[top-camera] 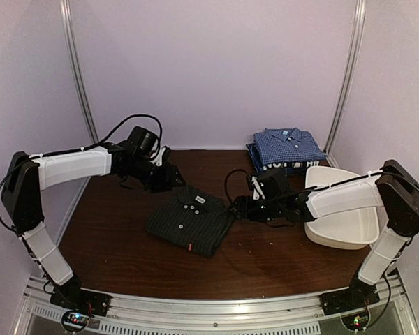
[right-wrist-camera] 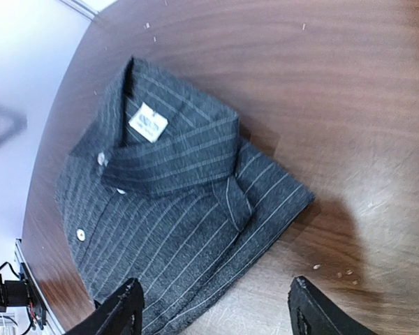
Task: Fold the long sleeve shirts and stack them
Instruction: Rotate the square-folded shirt at the center of the board.
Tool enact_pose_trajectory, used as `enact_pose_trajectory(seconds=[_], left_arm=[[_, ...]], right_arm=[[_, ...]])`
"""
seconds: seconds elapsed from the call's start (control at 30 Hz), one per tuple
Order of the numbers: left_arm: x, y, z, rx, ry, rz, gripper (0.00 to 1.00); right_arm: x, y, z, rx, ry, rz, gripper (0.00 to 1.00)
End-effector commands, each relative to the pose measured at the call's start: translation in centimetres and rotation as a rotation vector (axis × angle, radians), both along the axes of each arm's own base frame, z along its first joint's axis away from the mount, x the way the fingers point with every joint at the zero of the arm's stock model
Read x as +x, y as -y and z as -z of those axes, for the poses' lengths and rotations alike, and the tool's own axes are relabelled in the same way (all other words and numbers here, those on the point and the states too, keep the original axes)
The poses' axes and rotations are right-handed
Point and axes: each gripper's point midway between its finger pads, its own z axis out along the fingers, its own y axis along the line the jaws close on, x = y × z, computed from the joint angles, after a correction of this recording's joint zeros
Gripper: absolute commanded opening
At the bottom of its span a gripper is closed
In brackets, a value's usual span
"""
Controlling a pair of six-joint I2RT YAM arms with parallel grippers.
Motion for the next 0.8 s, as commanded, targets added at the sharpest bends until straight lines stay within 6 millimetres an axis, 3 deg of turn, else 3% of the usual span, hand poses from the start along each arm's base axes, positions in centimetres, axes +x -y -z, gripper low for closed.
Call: enact_pose_trajectory(seconds=[0.0, 0.1, 0.2, 0.47, 0.63, 0.77], left_arm=[[1.8, -5.6, 2.7, 0.109, 0.0, -0.051, 0.6], [2.8, -7.8, 4.7, 0.142, -0.023, -0.058, 0.6], [2.9, -8.4, 6.8, 0.153, -0.061, -0.05, 0.62], [1.6, -7.7, 10.1, 0.115, -0.133, -0.016, 0.64], [0.2, -6.6, 10.6, 0.063, -0.171, 0.008, 0.63], [-1.4, -5.3, 10.5, 0.008, -0.21, 0.025, 0.5]], right_arm=[[-0.4, -1.5, 1.4, -0.024, -0.016, -0.022, 0.7], [-0.4, -2.2, 2.7, -0.031, -0.036, -0.034, 0.67], [-0.3, -2.9, 3.5, -0.033, -0.052, -0.047, 0.65], [0.4, -4.0, 4.8, -0.047, -0.066, -0.067, 0.61], [0.6, -4.8, 5.8, -0.054, -0.079, -0.094, 0.57], [1.1, -5.6, 6.2, -0.064, -0.078, -0.117, 0.47]])
